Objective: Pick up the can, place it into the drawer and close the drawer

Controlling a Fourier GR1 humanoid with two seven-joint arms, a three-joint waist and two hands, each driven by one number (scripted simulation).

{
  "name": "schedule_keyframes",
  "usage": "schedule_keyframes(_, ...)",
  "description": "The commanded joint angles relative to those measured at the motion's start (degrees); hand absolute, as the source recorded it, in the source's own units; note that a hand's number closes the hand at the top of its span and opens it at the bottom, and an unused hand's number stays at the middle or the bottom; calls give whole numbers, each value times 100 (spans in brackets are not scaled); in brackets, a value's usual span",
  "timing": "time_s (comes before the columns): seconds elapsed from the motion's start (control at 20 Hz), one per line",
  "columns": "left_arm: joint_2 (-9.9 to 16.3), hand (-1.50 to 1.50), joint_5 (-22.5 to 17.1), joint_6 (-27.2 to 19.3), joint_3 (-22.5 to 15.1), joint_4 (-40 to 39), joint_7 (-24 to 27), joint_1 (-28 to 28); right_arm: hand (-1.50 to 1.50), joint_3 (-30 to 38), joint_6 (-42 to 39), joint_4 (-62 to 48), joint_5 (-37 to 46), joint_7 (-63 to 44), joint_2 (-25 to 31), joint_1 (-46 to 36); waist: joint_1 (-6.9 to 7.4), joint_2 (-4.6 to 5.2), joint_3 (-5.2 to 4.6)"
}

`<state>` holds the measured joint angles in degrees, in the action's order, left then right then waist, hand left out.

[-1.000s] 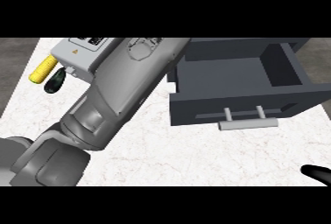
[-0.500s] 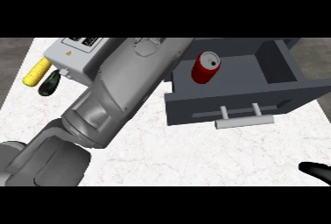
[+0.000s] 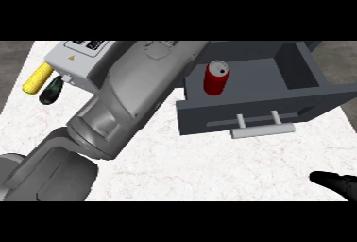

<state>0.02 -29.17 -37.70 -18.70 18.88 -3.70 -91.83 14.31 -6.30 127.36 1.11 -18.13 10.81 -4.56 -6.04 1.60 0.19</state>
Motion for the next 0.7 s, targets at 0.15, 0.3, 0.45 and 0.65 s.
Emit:
schedule_keyframes(0.15, -2, -150, -411, 36, 73, 24, 120, -43, -150, -534, -171, -433, 1142, 576, 395, -310, 80, 24, -2)
schedule_keyframes(0.3, -2, -150, -481, -17, 186, -142, 203, -217, -150, -817, -186, -500, 1671, 574, 587, -489, 91, 37, -5)
schedule_keyframes(0.45, -2, -150, -598, 112, 253, -57, 521, 27, -150, -965, -19, -943, 2315, 1027, 672, -472, 229, 5, -6)
schedule_keyframes(0.65, -2, -150, -627, 42, 183, -112, 403, -155, -150, -1444, 224, -1780, 3176, 1185, 758, -1088, 370, 2, -7)
